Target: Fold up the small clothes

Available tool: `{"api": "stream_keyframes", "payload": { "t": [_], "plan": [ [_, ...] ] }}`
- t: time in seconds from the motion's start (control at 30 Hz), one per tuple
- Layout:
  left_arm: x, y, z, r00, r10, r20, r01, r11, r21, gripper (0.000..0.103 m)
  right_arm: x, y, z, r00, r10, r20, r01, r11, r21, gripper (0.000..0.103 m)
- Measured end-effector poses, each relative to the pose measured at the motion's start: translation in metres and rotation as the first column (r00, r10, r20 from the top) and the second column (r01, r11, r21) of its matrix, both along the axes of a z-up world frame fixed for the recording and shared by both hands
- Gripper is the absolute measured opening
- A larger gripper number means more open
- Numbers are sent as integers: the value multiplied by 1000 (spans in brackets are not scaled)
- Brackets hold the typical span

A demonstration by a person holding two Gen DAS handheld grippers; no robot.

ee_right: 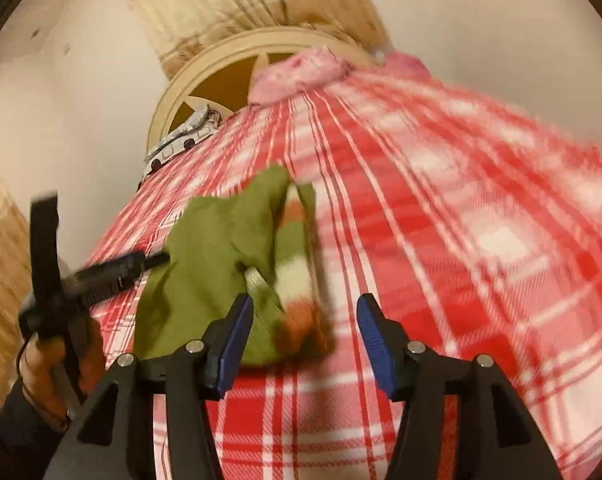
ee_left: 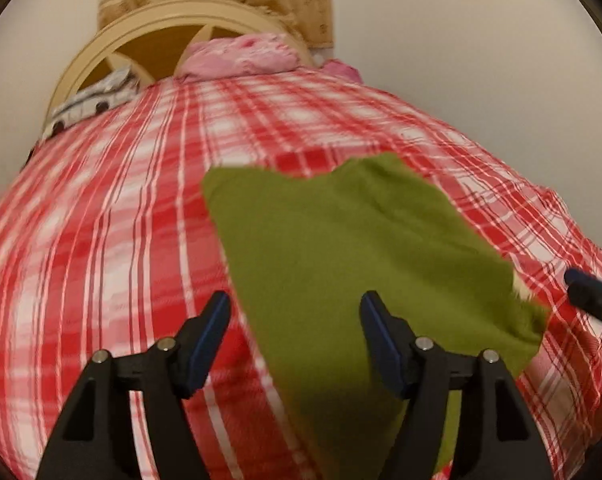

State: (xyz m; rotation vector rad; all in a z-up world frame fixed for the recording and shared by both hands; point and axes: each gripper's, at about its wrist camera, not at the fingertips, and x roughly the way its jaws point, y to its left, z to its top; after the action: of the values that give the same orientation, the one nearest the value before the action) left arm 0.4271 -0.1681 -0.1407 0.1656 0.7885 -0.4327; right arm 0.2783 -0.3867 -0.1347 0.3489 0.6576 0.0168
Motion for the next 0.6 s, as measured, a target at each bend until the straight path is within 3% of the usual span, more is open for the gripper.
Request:
{"api": "stream_keyframes", "payload": {
  "t": [0.2,0.3,0.37,0.43,0.6],
  "plan": [
    [-3,8,-15,998,40,-39,-43,996,-77,73,55,67,13,965,263,-5,-263,961,-82,55],
    [-8,11,-20,999,46,-28,-49,994,-94,75,84,72,-7,962,256,-92,-264,961,-87,55],
    [-9,13,-23,998,46,-31,-49,993,-106,79,100,58,-28,961,226,-159,-235,971,-40,55],
    [-8,12,-25,999,39,-34,-42,993,-110,82,105,45,-41,961,222,-162,-224,974,5,53],
    [-6,12,-34,998,52,-42,-57,991,-124,89,102,54,-30,957,237,-165,-249,967,-59,53]
  ]
}}
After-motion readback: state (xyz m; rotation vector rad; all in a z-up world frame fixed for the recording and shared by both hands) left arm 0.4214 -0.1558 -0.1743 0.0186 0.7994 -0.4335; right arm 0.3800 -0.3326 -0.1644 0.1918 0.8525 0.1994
